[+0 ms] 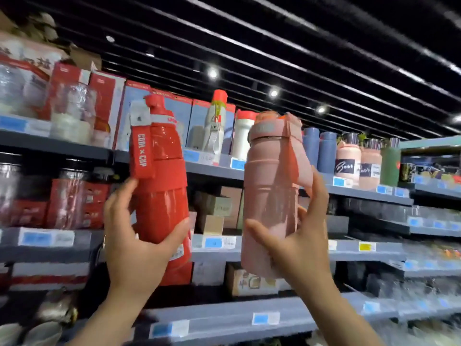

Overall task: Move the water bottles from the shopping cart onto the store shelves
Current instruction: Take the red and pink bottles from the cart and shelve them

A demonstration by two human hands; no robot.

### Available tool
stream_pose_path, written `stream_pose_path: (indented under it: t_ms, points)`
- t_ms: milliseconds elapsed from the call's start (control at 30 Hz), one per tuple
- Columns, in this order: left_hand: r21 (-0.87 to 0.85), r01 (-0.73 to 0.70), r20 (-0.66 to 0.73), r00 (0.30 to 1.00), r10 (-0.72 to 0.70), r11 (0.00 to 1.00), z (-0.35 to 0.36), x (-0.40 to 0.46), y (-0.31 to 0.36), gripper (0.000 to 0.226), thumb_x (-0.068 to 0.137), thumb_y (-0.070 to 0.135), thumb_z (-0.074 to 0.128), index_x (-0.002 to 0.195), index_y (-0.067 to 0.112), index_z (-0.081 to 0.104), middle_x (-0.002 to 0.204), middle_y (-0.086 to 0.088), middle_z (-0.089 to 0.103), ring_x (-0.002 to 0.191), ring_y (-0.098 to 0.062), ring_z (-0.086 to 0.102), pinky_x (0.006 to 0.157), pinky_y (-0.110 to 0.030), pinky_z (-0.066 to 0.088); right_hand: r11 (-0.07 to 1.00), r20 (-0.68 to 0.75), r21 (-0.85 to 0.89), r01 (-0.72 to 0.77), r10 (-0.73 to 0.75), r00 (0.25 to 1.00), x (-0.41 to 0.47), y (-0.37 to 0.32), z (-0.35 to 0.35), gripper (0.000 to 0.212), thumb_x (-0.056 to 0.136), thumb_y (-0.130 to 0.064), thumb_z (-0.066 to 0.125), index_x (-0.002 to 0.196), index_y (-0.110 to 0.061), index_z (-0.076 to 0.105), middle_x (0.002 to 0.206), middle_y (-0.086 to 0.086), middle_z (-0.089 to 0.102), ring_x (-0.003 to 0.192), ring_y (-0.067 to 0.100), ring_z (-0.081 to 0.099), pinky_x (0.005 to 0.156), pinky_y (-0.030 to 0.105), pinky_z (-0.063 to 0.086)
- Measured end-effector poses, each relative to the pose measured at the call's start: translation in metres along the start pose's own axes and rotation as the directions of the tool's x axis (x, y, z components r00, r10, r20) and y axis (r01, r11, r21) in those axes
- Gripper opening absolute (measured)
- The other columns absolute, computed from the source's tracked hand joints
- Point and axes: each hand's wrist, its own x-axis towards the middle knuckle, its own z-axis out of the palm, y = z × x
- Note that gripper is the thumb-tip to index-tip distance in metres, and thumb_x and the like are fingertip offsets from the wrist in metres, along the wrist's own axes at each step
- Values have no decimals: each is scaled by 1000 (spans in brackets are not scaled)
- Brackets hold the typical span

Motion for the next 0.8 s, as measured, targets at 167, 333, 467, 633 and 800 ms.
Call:
stream_pose_path:
  t_ms: [167, 333, 467, 633, 800]
  points:
    - [156, -114, -1, 993, 116, 981, 25, 40, -21, 99, 58, 55, 87, 140, 41, 34, 146, 1, 39, 130, -13, 43, 105, -31, 37, 996, -53, 82, 34, -29, 998, 59, 47, 32, 107, 60, -37, 81, 139, -57, 11, 142, -16, 32, 125, 14, 46, 98, 46, 49]
    - [275, -225, 13, 973, 230, 935, 59, 84, -30, 97, 64, 31, 86, 143, 38, 31, 144, 4, 34, 118, 14, 34, 89, 8, 23, 940, -142, 304, 153, -114, 983, 123, 74, 79, 108, 63, -26, 82, 146, -39, 15, 143, -13, 30, 128, -5, 36, 100, 10, 36]
    - [343, -317, -34, 937, 349, 884, 95, 136, -38, 96, 67, 25, 87, 146, 28, 33, 145, -1, 37, 119, 17, 31, 94, 6, 20, 893, -189, 399, 210, -144, 971, 175, 87, 108, 105, 62, -28, 83, 146, -31, 20, 136, -17, 29, 127, -4, 34, 95, 0, 27]
    - [261, -391, -92, 900, 425, 883, 124, 200, -50, 93, 71, 31, 85, 144, 36, 28, 134, 19, 34, 118, 18, 34, 96, -4, 32, 857, -164, 460, 232, -175, 971, 237, 98, 145, 110, 64, -20, 87, 148, -33, 17, 138, -9, 25, 122, 1, 33, 98, 23, 36]
    - [389, -460, -33, 859, 511, 798, 128, 254, -84, 101, 70, 12, 85, 145, 34, 20, 138, 7, 25, 110, 34, 21, 87, 10, 23, 863, -134, 446, 239, -200, 971, 270, 102, 195, 113, 67, -17, 84, 149, -36, 9, 148, -1, 18, 105, -9, 27, 81, 2, 30]
